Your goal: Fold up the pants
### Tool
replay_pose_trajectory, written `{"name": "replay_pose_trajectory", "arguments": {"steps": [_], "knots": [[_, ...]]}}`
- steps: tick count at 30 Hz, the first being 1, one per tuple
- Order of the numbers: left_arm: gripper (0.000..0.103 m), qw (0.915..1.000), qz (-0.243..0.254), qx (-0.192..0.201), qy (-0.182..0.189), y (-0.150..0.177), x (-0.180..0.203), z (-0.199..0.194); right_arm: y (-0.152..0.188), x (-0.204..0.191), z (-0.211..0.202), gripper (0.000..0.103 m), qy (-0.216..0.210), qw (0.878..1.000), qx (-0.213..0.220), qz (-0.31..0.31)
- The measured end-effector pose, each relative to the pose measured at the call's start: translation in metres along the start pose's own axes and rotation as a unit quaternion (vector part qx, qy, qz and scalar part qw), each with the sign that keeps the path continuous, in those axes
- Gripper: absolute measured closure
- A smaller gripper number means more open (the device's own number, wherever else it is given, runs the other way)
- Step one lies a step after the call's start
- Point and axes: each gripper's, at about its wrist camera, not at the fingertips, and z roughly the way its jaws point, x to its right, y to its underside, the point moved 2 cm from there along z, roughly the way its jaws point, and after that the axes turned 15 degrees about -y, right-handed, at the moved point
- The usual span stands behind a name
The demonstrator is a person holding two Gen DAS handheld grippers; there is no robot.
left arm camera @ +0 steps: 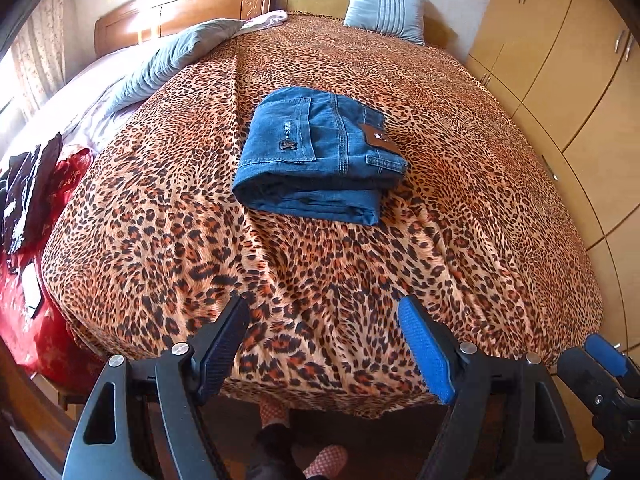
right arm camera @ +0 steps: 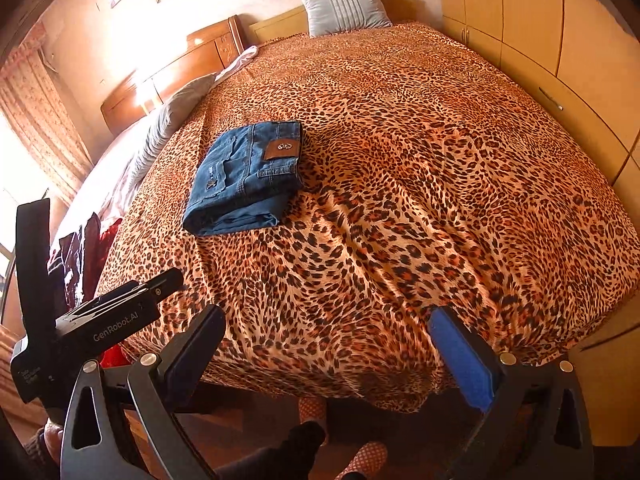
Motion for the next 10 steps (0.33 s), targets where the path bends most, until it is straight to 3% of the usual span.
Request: {"name": "replay_pose_trajectory", "arguments": {"steps": [6,10], "knots": [[0.023,0.998,0.003,0.055,-0.031,0.008,0.0,-0.03,0.001,0.003,-0.008,0.0,-0.002,1.0,0.007,0.003],[0.022,0.9968,0.007,0.065,-0.047,0.014,-0.002,-0.037,-0.004,0.003,-0.01,0.0,0.001,1.0,0.014,0.002]]}}
